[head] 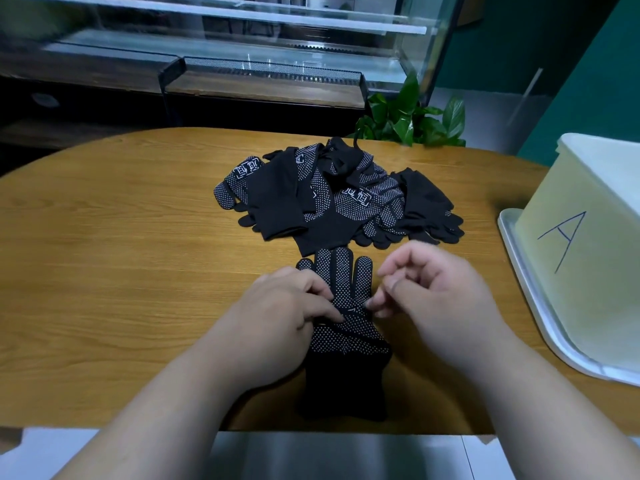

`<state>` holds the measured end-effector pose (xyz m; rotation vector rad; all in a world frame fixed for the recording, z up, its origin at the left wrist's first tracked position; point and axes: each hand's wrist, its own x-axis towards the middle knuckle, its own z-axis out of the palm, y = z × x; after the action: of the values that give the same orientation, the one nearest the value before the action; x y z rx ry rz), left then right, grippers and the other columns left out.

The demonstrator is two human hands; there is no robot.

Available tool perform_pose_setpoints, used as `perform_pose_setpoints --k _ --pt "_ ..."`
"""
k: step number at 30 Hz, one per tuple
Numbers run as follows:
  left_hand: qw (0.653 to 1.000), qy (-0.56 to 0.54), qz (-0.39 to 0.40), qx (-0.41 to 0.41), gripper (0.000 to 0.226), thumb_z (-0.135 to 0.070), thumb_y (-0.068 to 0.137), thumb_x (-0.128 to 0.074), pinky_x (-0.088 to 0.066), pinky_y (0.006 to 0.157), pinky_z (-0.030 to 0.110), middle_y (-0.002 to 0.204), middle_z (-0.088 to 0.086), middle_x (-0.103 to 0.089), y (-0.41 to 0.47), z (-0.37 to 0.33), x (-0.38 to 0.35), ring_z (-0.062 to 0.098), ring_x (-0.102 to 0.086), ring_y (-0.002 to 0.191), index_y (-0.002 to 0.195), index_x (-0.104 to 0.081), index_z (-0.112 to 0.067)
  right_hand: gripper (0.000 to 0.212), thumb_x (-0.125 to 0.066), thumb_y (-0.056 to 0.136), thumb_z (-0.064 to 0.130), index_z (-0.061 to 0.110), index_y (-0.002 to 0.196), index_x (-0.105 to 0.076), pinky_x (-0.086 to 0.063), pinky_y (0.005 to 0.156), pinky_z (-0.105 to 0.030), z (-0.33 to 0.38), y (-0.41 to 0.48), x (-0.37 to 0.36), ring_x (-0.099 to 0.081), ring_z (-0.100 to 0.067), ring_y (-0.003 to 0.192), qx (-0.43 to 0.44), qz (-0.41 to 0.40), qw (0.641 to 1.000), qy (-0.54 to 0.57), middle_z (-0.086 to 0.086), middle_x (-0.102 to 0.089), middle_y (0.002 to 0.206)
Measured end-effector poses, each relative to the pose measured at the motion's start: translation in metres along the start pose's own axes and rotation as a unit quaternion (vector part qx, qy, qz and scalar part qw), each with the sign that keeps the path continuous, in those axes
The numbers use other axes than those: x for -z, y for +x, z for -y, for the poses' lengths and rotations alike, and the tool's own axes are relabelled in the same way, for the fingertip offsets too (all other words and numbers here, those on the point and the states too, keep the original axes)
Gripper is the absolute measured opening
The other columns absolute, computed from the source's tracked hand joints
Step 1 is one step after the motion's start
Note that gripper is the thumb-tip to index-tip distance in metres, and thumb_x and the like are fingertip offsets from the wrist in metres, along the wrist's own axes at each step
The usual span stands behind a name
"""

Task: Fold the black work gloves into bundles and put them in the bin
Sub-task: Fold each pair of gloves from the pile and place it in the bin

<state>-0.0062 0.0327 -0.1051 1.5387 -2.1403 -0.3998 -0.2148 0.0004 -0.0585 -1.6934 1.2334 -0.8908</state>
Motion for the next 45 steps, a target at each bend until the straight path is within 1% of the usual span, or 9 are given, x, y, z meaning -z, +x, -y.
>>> perform_pose_setpoints --k 3,5,10,15,18,22,27,37,45 --pt "1.000 -0.011 0.000 -0.005 0.049 -0.009 0.074 -0.047 -0.045 0.092 0.040 0.106 -0.020 -0.062 0.000 0.002 0.001 0.014 -0.055 0.102 0.098 -0.076 -0.040 0.024 -0.060 0.089 0.002 0.025 0.083 -0.064 -0.057 0.077 -0.050 -0.004 -0.003 -0.005 -0.073 -0.016 0.073 0.023 0.072 0.990 -0.115 0.002 -0.072 0.068" --pt "1.000 -0.019 -0.001 -0.001 0.049 -0.010 0.074 -0.046 -0.044 0.094 0.041 0.106 -0.021 -0.061 0.000 0.002 0.001 0.012 -0.054 0.104 0.098 -0.076 -0.040 0.023 -0.062 0.087 0.004 0.026 0.081 -0.065 -0.057 0.073 -0.043 -0.003 -0.004 -0.005 -0.070 -0.007 0.072 0.057 0.062 0.985 -0.152 0.008 -0.071 0.068" --pt "0.999 -0.027 -0.017 -0.007 0.047 -0.010 0.075 -0.047 -0.044 0.095 0.038 0.108 -0.022 -0.061 0.000 0.002 -0.001 0.010 -0.053 0.105 0.097 -0.076 -0.040 0.018 -0.066 0.085 0.010 0.028 0.082 -0.066 -0.055 0.070 -0.041 -0.003 -0.003 -0.006 -0.067 -0.011 0.070 0.086 0.074 0.976 -0.185 0.010 -0.069 0.069" --pt "0.995 -0.058 -0.083 0.026 0.029 -0.015 0.088 -0.056 -0.037 0.096 0.018 0.108 -0.024 -0.058 0.005 0.004 -0.001 0.001 -0.049 0.111 0.097 -0.075 -0.035 0.021 -0.063 0.090 0.003 0.018 0.074 -0.064 -0.054 0.061 -0.040 -0.004 0.007 -0.004 -0.064 -0.013 0.054 0.040 -0.062 0.996 -0.041 -0.008 -0.066 0.061" --pt "0.990 -0.039 -0.112 0.070 0.026 -0.013 0.092 -0.060 -0.035 0.094 0.016 0.106 -0.020 -0.060 0.012 0.008 0.004 0.003 -0.048 0.109 0.102 -0.074 -0.032 0.016 -0.063 0.088 0.014 0.018 0.073 -0.063 -0.044 0.059 -0.029 -0.012 0.022 0.001 -0.055 -0.011 0.056 0.000 -0.113 0.984 -0.135 -0.002 -0.065 0.067" --pt "0.983 -0.019 -0.120 0.140 0.026 -0.016 0.094 -0.058 -0.045 0.094 0.031 0.108 -0.018 -0.060 0.022 0.011 0.009 0.008 -0.054 0.108 0.106 -0.072 -0.034 0.009 -0.062 0.086 0.024 0.024 0.078 -0.063 -0.040 0.065 -0.030 -0.019 0.042 0.003 -0.057 -0.013 0.073 -0.081 -0.058 0.963 -0.250 0.009 -0.064 0.077" --pt "0.975 0.028 -0.127 0.178 0.019 -0.026 0.094 -0.062 -0.045 0.087 0.030 0.109 -0.011 -0.061 0.029 0.012 0.009 0.015 -0.057 0.106 0.110 -0.071 -0.030 0.011 -0.064 0.086 0.040 0.030 0.084 -0.061 -0.044 0.079 -0.031 -0.018 0.055 -0.010 -0.058 -0.015 0.091 -0.107 -0.010 0.943 -0.315 0.010 -0.057 0.102" --pt "0.969 0.021 -0.081 0.233 0.026 -0.042 0.093 -0.064 -0.032 0.076 0.024 0.111 -0.010 -0.059 0.047 0.006 0.009 0.011 -0.053 0.100 0.117 -0.066 -0.032 0.028 -0.053 0.095 0.053 0.029 0.108 -0.056 -0.037 0.076 -0.032 -0.011 0.067 -0.023 -0.051 -0.018 0.095 -0.098 0.022 0.920 -0.378 0.006 -0.049 0.110" --pt "0.962 0.027 -0.041 0.270 0.020 -0.041 0.088 -0.070 -0.047 0.080 0.031 0.109 -0.004 -0.063 0.063 0.012 0.008 0.019 -0.061 0.098 0.105 -0.067 -0.031 0.017 -0.060 0.096 0.045 0.028 0.095 -0.055 -0.034 0.071 -0.031 -0.015 0.073 -0.024 -0.051 -0.019 0.090 -0.081 0.034 0.919 -0.385 0.004 -0.053 0.104"
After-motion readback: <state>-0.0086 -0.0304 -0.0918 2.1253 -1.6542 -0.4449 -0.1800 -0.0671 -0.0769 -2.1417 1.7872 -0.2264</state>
